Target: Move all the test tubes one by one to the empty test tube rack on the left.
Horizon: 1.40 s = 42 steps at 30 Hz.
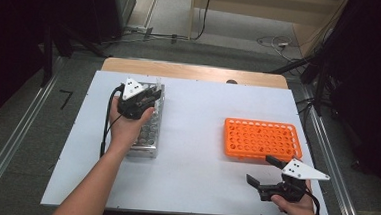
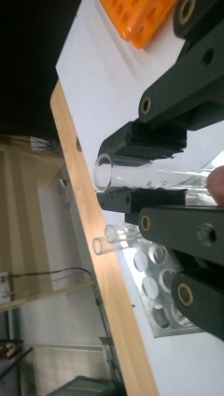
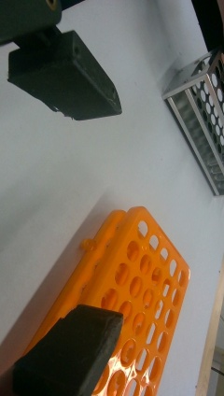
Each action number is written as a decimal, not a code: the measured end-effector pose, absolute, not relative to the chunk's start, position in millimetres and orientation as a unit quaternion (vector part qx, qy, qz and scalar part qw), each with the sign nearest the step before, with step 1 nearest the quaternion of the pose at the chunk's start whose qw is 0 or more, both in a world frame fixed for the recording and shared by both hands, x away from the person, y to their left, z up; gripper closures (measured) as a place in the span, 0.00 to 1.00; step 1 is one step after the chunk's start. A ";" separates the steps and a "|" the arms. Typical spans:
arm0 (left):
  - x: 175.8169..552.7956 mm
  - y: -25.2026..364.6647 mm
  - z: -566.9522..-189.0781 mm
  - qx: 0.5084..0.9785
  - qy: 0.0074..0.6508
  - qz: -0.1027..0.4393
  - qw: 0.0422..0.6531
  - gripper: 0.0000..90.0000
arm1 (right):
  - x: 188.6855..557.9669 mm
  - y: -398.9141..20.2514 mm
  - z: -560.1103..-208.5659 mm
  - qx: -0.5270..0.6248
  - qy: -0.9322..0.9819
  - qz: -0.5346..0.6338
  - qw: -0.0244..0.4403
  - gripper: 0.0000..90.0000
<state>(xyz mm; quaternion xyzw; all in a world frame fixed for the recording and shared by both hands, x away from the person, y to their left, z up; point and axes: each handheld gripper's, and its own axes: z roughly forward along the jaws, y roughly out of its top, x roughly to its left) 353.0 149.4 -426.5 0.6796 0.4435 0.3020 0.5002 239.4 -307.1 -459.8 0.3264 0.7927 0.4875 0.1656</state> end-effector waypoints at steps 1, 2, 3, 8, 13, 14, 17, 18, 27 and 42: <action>353.5 149.1 -428.1 0.682 0.446 0.300 0.495 0.84 | 239.6 -307.9 -459.9 0.328 0.792 0.487 0.166 0.02; 353.9 148.6 -429.5 0.684 0.449 0.299 0.490 0.84 | 239.9 -308.7 -460.0 0.330 0.791 0.487 0.166 0.02; 354.3 147.9 -430.8 0.685 0.452 0.298 0.488 0.84 | 240.4 -309.6 -460.1 0.331 0.791 0.487 0.167 0.02; 355.1 145.2 -432.7 0.696 0.457 0.294 0.470 0.81 | 242.5 -311.3 -461.1 0.335 0.789 0.487 0.168 0.02; 353.3 146.4 -428.3 0.703 0.456 0.282 0.466 0.70 | 243.5 -312.6 -461.6 0.338 0.788 0.486 0.167 0.02; 352.4 146.9 -427.7 0.705 0.455 0.280 0.466 0.67 | 244.1 -312.9 -461.8 0.339 0.788 0.486 0.168 0.02; 348.1 148.8 -424.6 0.703 0.454 0.265 0.479 0.50 | 245.5 -314.3 -462.4 0.340 0.786 0.487 0.170 0.03; 346.0 149.7 -423.2 0.703 0.452 0.257 0.485 0.45 | 245.8 -314.6 -462.4 0.341 0.786 0.487 0.171 0.03; 316.8 159.8 -419.3 0.700 0.438 0.222 0.518 0.02 | 248.0 -317.2 -463.2 0.345 0.785 0.484 0.174 0.03; 256.1 177.9 -428.3 0.694 0.418 0.216 0.544 0.00 | 250.2 -318.1 -465.0 0.349 0.785 0.480 0.176 0.03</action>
